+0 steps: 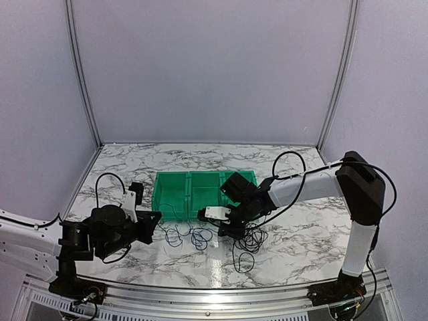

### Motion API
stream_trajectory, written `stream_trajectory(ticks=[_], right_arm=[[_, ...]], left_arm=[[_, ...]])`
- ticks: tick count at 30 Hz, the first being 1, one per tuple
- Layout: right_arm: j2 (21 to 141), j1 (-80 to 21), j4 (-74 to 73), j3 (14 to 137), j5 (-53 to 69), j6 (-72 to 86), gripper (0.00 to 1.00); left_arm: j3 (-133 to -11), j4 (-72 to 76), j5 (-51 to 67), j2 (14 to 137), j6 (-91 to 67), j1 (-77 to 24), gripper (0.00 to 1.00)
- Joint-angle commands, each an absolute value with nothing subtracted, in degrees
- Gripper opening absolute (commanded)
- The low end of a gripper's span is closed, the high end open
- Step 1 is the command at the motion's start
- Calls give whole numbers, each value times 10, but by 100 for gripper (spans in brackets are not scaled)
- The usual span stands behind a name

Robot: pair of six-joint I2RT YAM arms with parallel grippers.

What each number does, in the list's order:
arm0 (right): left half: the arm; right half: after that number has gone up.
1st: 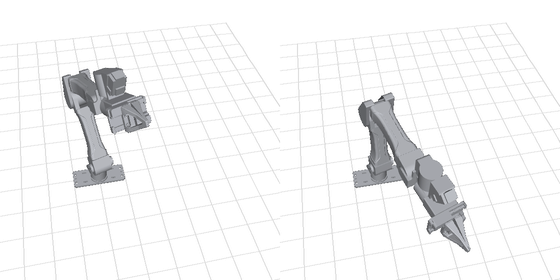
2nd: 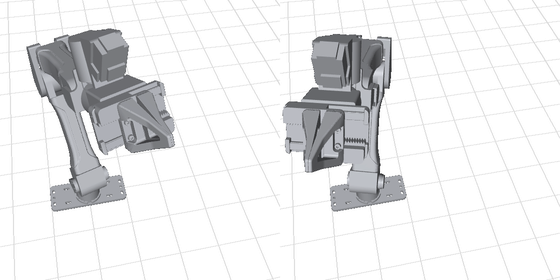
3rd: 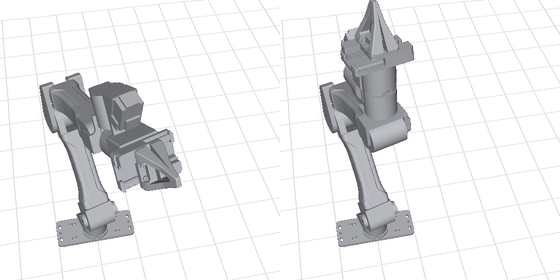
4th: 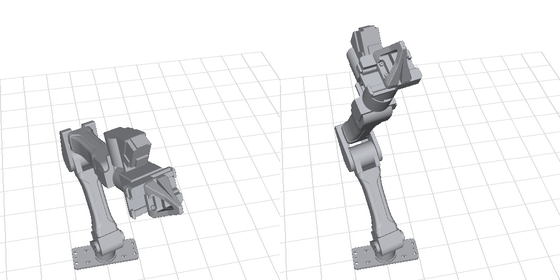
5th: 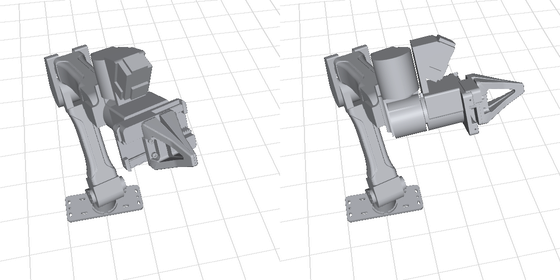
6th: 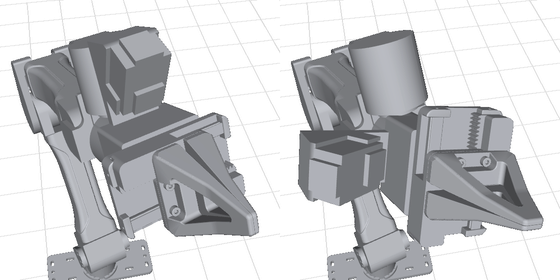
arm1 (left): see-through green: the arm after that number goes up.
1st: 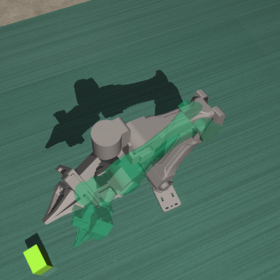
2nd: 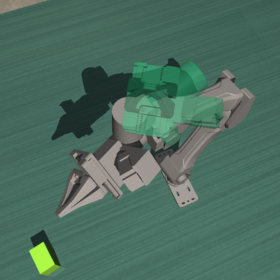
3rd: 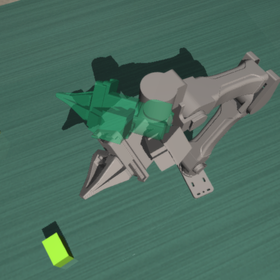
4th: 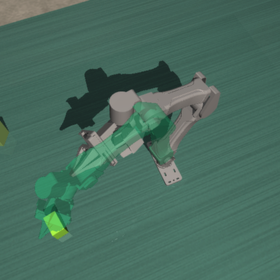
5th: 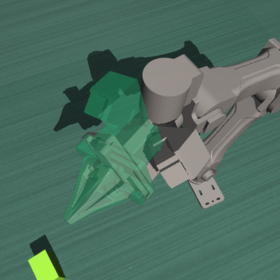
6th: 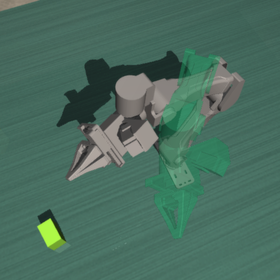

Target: Untangle the cables

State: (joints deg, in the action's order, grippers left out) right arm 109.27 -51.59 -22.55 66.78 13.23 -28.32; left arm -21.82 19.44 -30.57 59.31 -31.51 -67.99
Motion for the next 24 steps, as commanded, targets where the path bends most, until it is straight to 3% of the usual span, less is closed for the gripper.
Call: stream_trajectory(ticks=[1, 6, 12, 24], right_arm=[[1065, -519, -238, 624, 83, -305, 0], [1011, -511, -241, 555, 46, -322, 0], [982, -465, -239, 507, 41, -323, 0], [919, -440, -247, 468, 25, -337, 1]], left_arm=[[-298, 96, -335, 544, -267, -681, 0], [-461, -64, -401, 490, -157, -681, 0], [-644, -149, -458, 472, -52, -681, 0], [-768, -186, -444, 516, 20, -681, 0]])
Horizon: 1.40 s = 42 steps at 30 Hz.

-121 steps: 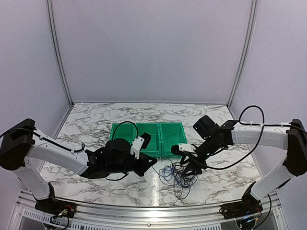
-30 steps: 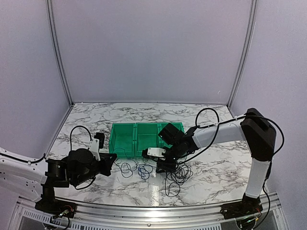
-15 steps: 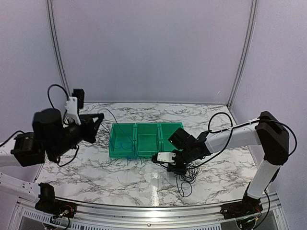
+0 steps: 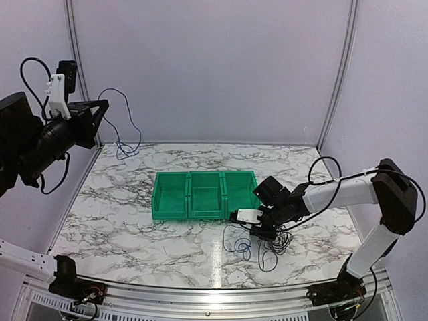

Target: Untangle the cables

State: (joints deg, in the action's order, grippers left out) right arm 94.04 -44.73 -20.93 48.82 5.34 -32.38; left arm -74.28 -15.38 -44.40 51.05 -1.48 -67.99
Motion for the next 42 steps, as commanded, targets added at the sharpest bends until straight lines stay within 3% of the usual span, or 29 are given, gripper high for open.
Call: stream_trajectory(ticks=[1, 4, 11, 16, 24, 42], right_arm=[[910, -439, -248, 466, 29, -337, 8], [878, -438, -253, 469, 50, -332, 31], [757, -422, -305, 496, 196, -344, 59], [722, -390, -319, 529, 259, -332, 61], [718, -248, -243, 498, 363, -275, 60], [709, -186, -184, 461, 326, -272, 59]], left_arm=[[-769, -185, -444, 516, 20, -681, 0], [-763, -186, -444, 523, 13, -681, 0], [-724, -183, -450, 560, -41, -680, 0], [-690, -173, -442, 602, -103, -653, 0], [-645, -134, -318, 676, -187, -543, 0], [-610, -24, -219, 876, -227, -447, 0]])
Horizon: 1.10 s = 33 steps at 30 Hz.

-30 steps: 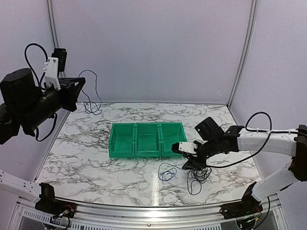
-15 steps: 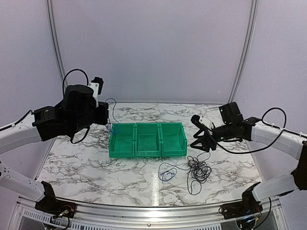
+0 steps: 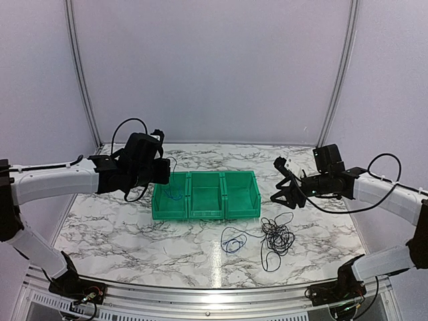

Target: Untangle the cables

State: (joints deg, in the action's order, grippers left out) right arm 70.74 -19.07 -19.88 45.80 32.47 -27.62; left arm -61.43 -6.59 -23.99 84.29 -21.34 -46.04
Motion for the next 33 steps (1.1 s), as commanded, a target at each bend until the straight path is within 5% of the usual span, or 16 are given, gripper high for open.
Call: stream_trajectory(ticks=[1, 22, 33], right_arm=[[711, -186, -184, 461, 325, -273, 59], [733, -186, -189, 464, 329, -288, 59], [729, -186, -192, 463, 321, -296, 59]], left_arm=[[-613, -24, -221, 888, -228, -443, 0], [-652, -52, -161, 1009, -234, -419, 5], [-655, -97, -164, 936, -204, -418, 49]])
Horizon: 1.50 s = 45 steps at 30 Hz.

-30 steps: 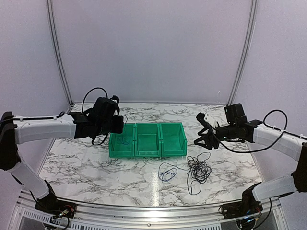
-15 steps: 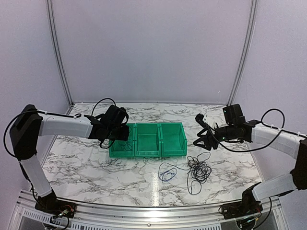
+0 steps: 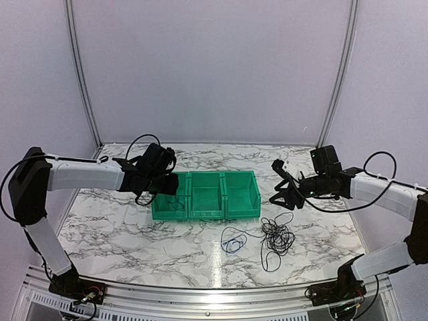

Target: Untangle the cables

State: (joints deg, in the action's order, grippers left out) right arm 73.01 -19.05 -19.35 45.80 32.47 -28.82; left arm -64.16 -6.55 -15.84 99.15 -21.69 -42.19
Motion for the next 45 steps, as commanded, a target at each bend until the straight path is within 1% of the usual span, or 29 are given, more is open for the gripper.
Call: stream_trajectory(ticks=[1, 4, 6, 8, 11, 15, 18, 22, 24, 27, 29, 31, 35, 37, 39, 42, 45], right_arm=[[728, -186, -192, 463, 321, -297, 59], [727, -186, -192, 461, 321, -301, 59], [728, -186, -192, 461, 322, -301, 59], [729, -186, -193, 461, 325, -302, 59], [729, -187, -195, 462, 332, -306, 58], [724, -195, -201, 463, 336, -325, 53], [724, -221, -210, 466, 327, -340, 48], [735, -285, -221, 468, 307, -352, 42], [743, -310, -229, 470, 301, -356, 40], [749, -328, -233, 469, 298, -358, 40], [748, -334, -232, 464, 297, -356, 42], [746, -338, -228, 456, 299, -353, 44], [739, -338, -222, 448, 298, -347, 46], [735, -338, -217, 444, 296, -345, 47], [734, -338, -215, 443, 292, -345, 47], [737, -338, -216, 443, 292, -341, 47], [742, -338, -216, 443, 294, -343, 47]], left_arm=[[-654, -100, -164, 924, -202, -418, 52], [-651, -108, -167, 886, -191, -418, 60], [-649, -115, -176, 860, -187, -418, 63], [-645, -121, -181, 841, -185, -418, 64], [-626, -121, -167, 816, -190, -419, 64], [-591, -107, -107, 790, -194, -435, 56], [-575, -98, -106, 781, -182, -483, 55], [-563, -69, -122, 793, -182, -558, 55], [-554, -41, -116, 813, -197, -585, 55], [-537, 39, -94, 865, -238, -609, 55], [-536, 90, -76, 904, -259, -625, 56], [-557, 110, -59, 950, -275, -635, 56], [-641, 90, -43, 1047, -296, -645, 55], [-671, 68, -59, 1082, -312, -645, 54], [-709, 15, -83, 1117, -323, -645, 52], [-740, -14, -75, 1142, -316, -644, 46], [-749, -19, -61, 1155, -317, -643, 46]])
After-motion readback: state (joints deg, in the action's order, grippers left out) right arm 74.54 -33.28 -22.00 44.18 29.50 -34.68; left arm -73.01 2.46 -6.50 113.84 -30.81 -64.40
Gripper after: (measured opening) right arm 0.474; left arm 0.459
